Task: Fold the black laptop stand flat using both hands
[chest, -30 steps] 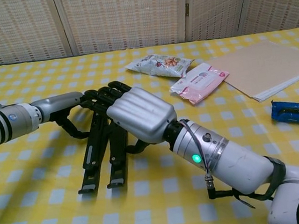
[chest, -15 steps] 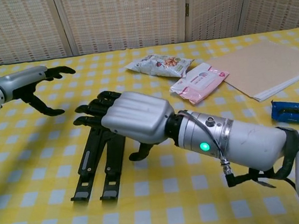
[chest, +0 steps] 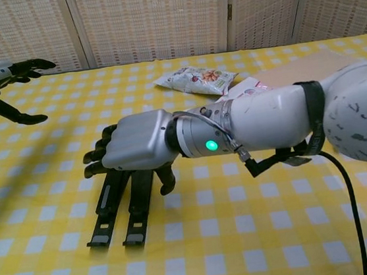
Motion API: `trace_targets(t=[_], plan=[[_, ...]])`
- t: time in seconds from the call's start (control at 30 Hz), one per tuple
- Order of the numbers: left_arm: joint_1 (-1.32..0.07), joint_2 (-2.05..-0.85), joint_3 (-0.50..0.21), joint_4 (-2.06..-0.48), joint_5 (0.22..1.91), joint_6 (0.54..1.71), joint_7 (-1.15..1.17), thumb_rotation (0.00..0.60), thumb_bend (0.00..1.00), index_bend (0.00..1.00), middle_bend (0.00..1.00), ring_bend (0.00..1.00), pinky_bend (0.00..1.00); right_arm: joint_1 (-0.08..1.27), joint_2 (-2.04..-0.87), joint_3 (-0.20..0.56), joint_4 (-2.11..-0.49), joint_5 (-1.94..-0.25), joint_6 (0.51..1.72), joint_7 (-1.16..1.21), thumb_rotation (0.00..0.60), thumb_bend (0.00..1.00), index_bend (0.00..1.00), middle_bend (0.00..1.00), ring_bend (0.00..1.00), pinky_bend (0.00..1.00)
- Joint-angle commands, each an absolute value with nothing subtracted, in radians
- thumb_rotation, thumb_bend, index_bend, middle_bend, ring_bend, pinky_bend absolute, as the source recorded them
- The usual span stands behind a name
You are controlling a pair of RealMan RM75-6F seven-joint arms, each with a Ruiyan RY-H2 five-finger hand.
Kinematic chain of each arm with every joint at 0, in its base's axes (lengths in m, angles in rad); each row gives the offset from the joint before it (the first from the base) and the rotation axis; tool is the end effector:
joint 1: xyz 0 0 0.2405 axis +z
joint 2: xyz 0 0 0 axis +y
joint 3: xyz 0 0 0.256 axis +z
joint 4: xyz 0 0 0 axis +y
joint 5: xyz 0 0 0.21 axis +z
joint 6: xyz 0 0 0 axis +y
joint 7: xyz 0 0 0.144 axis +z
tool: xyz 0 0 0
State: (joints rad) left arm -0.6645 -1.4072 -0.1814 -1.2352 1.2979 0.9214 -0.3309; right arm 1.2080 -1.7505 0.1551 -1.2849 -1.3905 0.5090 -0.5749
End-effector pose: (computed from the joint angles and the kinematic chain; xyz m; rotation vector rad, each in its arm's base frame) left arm -0.2320 0.3817 0.0602 -1.6115 -1.2138 -1.0988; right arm 0.0024 -0.3245 -0.1235 2.6187 0.0205 0.7195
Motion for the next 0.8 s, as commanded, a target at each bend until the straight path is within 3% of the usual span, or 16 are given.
trace_targets(t=[0.03, 0.4, 0.57, 0.8], plan=[[-0.660, -1.407, -0.177, -1.226, 1.300, 0.919, -0.342, 0.600, 0.31, 0.05, 0.03, 0.00, 0.04, 1.232, -1.770, 0.164, -1.264, -1.357, 0.489, -0.603, 0.600, 0.23, 0.00, 0.00, 0.00, 0.00], [-0.652, -1.418, -0.166, -1.186, 1.313, 0.912, -0.389, 0.600, 0.31, 0.05, 0.03, 0.00, 0.02, 1.300, -1.831, 0.146, -1.193, -1.249, 0.442, -0.661, 0.600, 0.23, 0.00, 0.01, 0.00, 0.00], [-0.648, -1.427, -0.159, -1.165, 1.322, 0.913, -0.407, 0.600, 0.31, 0.05, 0.03, 0.00, 0.02, 1.316, -1.850, 0.139, -1.171, -1.220, 0.456, -0.667, 0.600, 0.23, 0.01, 0.09, 0.01, 0.00], [-0.642, -1.436, -0.154, -1.144, 1.331, 0.914, -0.433, 0.600, 0.31, 0.05, 0.03, 0.00, 0.02, 1.321, -1.868, 0.123, -1.153, -1.208, 0.482, -0.659, 0.600, 0.23, 0.17, 0.21, 0.06, 0.00]])
